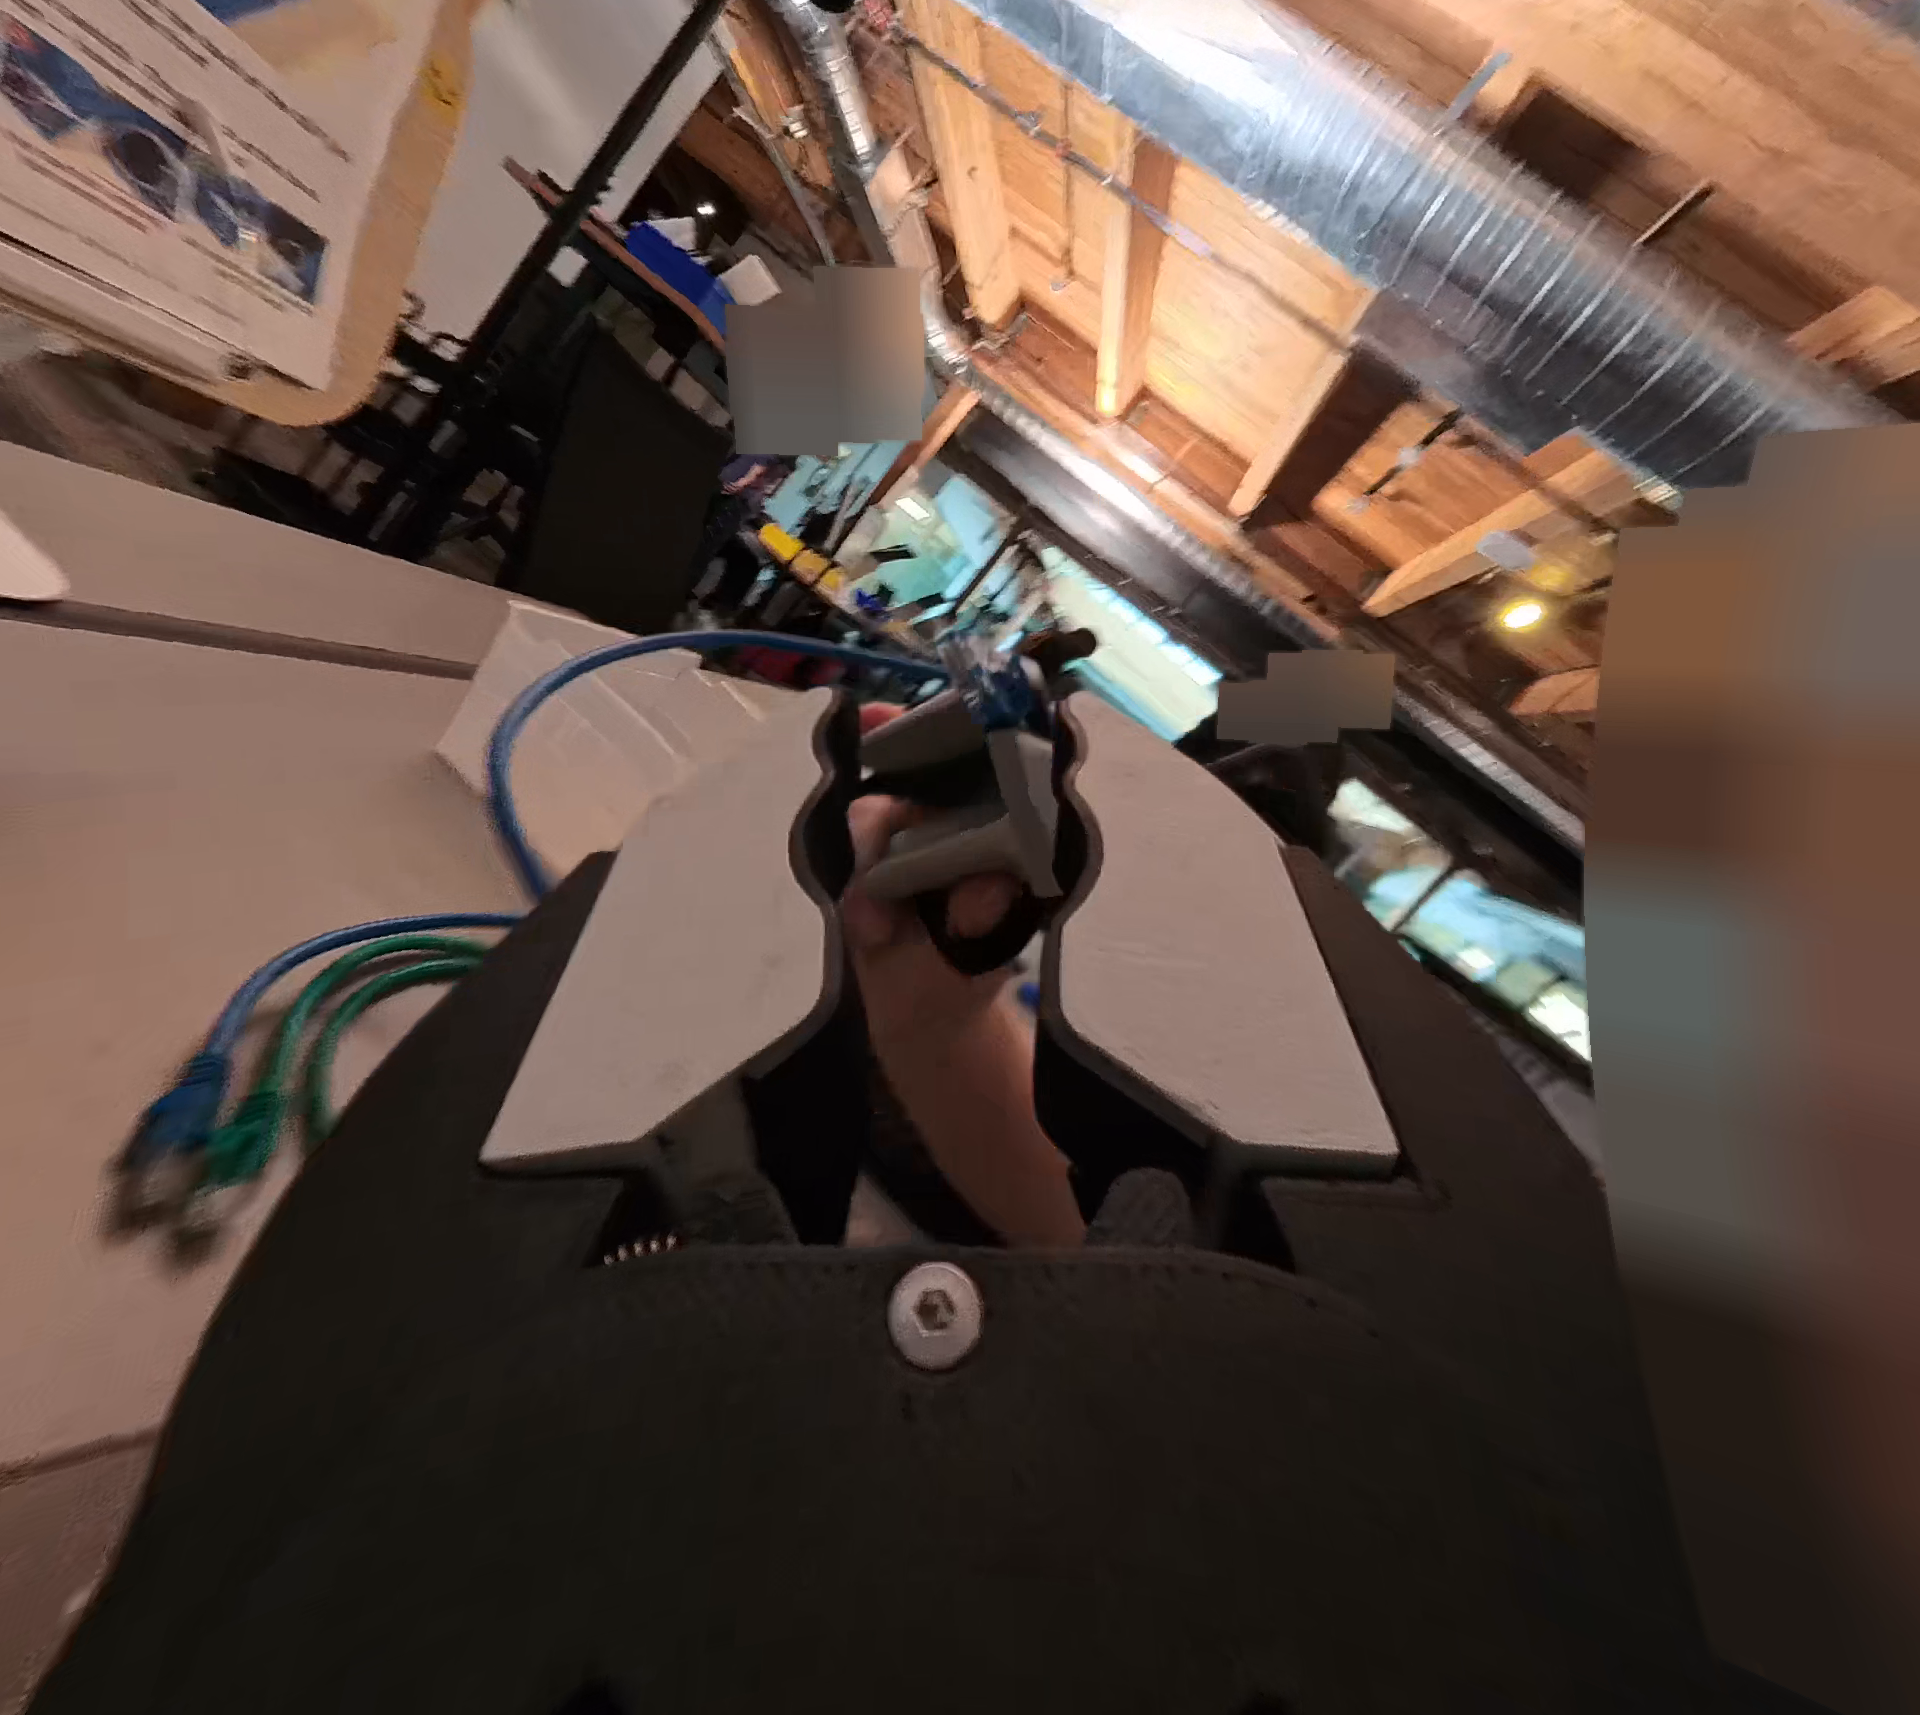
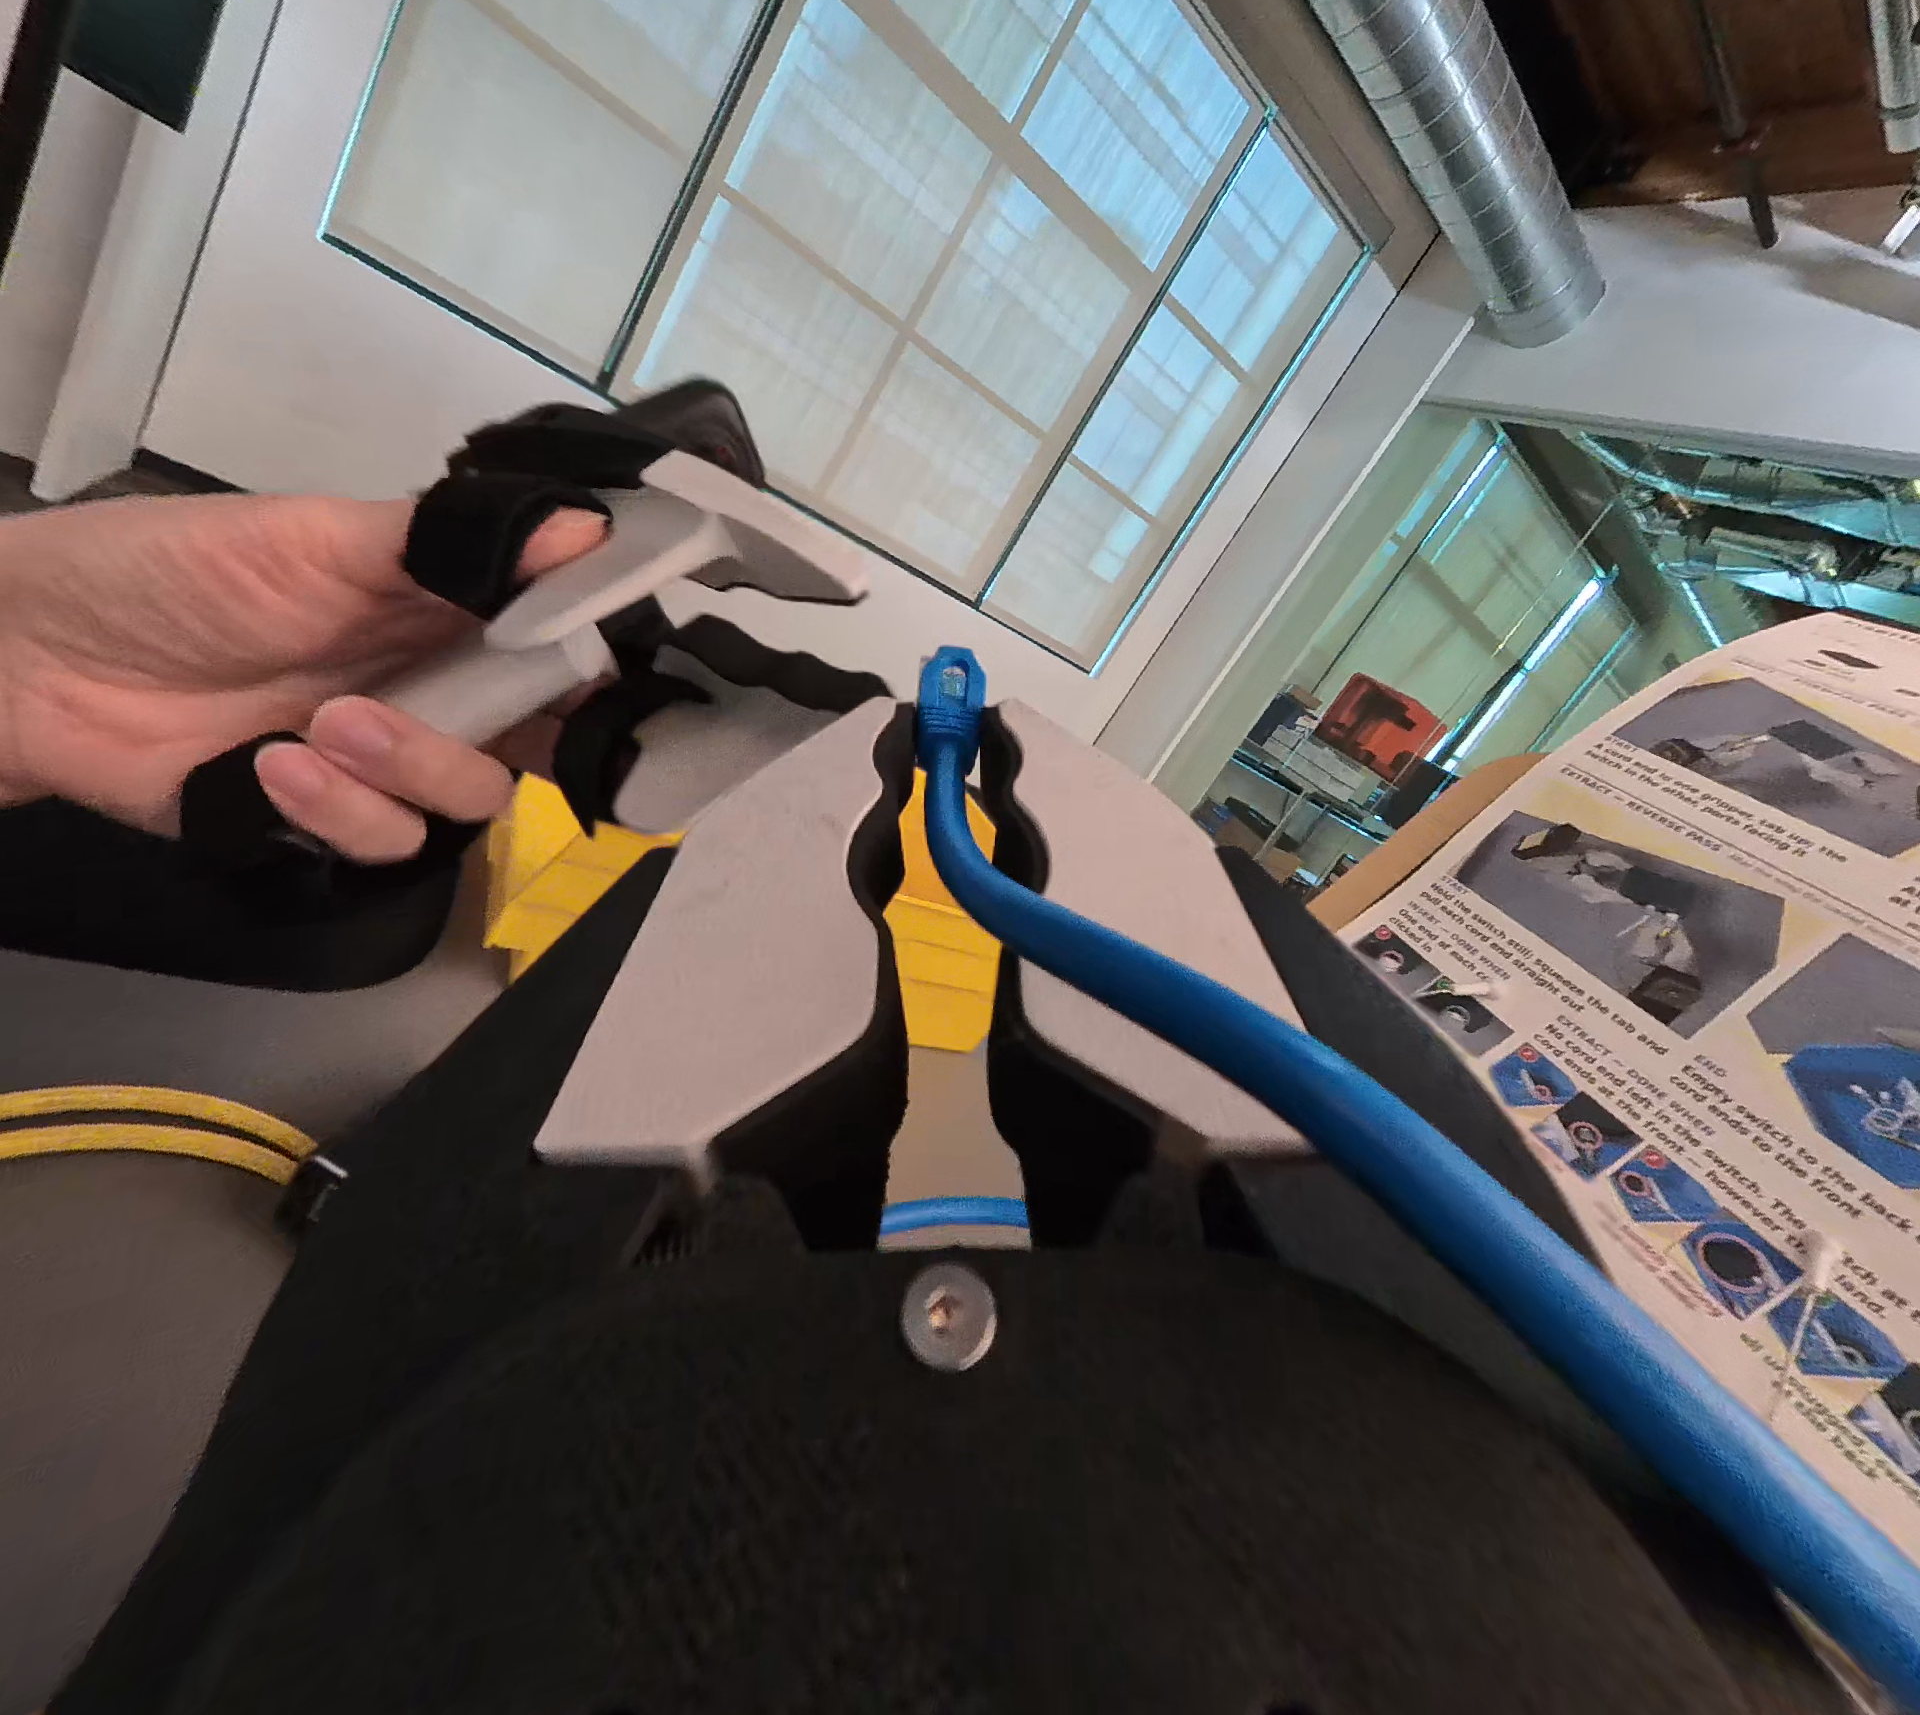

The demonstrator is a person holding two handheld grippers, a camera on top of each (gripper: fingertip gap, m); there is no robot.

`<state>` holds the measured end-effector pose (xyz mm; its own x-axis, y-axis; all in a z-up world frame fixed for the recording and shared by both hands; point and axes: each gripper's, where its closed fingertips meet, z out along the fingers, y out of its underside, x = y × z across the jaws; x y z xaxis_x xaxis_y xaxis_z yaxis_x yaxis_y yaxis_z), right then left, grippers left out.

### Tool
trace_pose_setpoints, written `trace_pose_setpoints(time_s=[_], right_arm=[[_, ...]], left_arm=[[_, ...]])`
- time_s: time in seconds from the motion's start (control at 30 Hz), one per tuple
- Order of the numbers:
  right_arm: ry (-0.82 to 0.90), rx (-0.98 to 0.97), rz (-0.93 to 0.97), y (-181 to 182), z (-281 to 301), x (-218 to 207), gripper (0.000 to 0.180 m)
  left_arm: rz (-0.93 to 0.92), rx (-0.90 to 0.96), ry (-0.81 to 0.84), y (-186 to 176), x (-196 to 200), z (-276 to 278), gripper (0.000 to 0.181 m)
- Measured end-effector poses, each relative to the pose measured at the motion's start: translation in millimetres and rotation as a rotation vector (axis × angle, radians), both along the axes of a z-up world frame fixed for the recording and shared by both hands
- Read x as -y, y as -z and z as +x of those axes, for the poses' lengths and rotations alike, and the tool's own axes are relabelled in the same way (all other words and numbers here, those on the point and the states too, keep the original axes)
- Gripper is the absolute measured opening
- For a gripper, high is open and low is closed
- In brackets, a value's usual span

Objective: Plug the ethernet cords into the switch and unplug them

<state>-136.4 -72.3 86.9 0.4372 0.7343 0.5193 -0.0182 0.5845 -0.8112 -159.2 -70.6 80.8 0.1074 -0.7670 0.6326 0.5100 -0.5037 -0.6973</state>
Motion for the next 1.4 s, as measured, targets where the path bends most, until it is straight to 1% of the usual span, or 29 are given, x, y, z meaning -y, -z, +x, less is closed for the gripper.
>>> trace_pose_setpoints(time_s=[0.07,0.17,0.2,0.27,0.37,0.43,0.5,0.6,0.7,0.8,0.83,0.9,0.97,1.1,1.17,1.27,1.33,1.37,1.4], right_arm=[[0.018,0.025,0.023,0.1,2.1,-2.8,0.012],[0.052,0.069,0.052,-0.3,5.3,-8.0,0.012],[0.054,0.08,0.056,-0.9,6.2,-8.6,0.012],[0.067,0.095,0.062,-2.3,8.1,-11.2,0.012],[0.087,0.116,0.064,-1.3,9.6,-16.1,0.012],[0.093,0.127,0.065,0.7,9.9,-18.1,0.012],[0.104,0.144,0.068,3.3,9.2,-19.7,0.012],[0.113,0.161,0.086,4.9,7.6,-18.7,0.012],[0.113,0.178,0.092,7.7,5.2,-18.0,0.012],[0.124,0.195,0.105,9.6,4.1,-18.5,0.012],[0.127,0.198,0.107,9.7,4.1,-18.7,0.012],[0.129,0.196,0.108,9.6,4.4,-18.9,0.012],[0.126,0.196,0.102,10.1,4.3,-19.2,0.012],[0.127,0.21,0.101,13.0,3.0,-20.0,0.012],[0.129,0.212,0.104,13.0,2.9,-19.8,0.012],[0.13,0.215,0.104,12.6,3.2,-19.8,0.012],[0.13,0.217,0.099,12.8,3.2,-20.2,0.012],[0.128,0.22,0.096,13.3,3.2,-20.3,0.012],[0.128,0.223,0.095,13.9,2.9,-20.4,0.012]], left_arm=[[0.033,-0.146,-0.084,11.9,0.8,-11.8,0.04],[0.136,-0.421,-0.2,32.5,9.8,-30.2,0.046],[0.143,-0.512,-0.242,42.7,11.5,-37.6,0.051],[0.11,-0.694,-0.315,68.2,12.3,-51.9,0.067],[0.022,-0.938,-0.325,115.7,15.3,-59.5,0.088],[0.007,-1.066,-0.303,144.7,18.7,-55.9,0.091],[0.024,-1.096,-0.335,160.0,19.0,-52.5,0.094],[-0.022,-1.091,-0.33,177.6,18.5,-51.7,0.099],[-0.071,-1.188,-0.32,198.5,17.2,-56.1,0.103],[-0.055,-1.276,-0.355,212.0,13.3,-60.9,0.101],[-0.047,-1.274,-0.345,215.4,13.6,-59.0,0.096],[-0.074,-1.253,-0.321,223.0,13.9,-56.6,0.094],[-0.097,-1.242,-0.293,228.1,14.0,-53.5,0.089],[-0.113,-1.324,-0.307,237.2,9.3,-53.8,0.082],[-0.12,-1.317,-0.3,237.4,8.8,-52.5,0.084],[-0.106,-1.327,-0.28,238.6,10.5,-49.6,0.094],[-0.106,-1.327,-0.279,238.5,10.0,-49.6,0.094],[-0.11,-1.324,-0.287,238.1,9.1,-50.4,0.091],[-0.111,-1.317,-0.294,237.2,8.1,-51.1,0.083]])
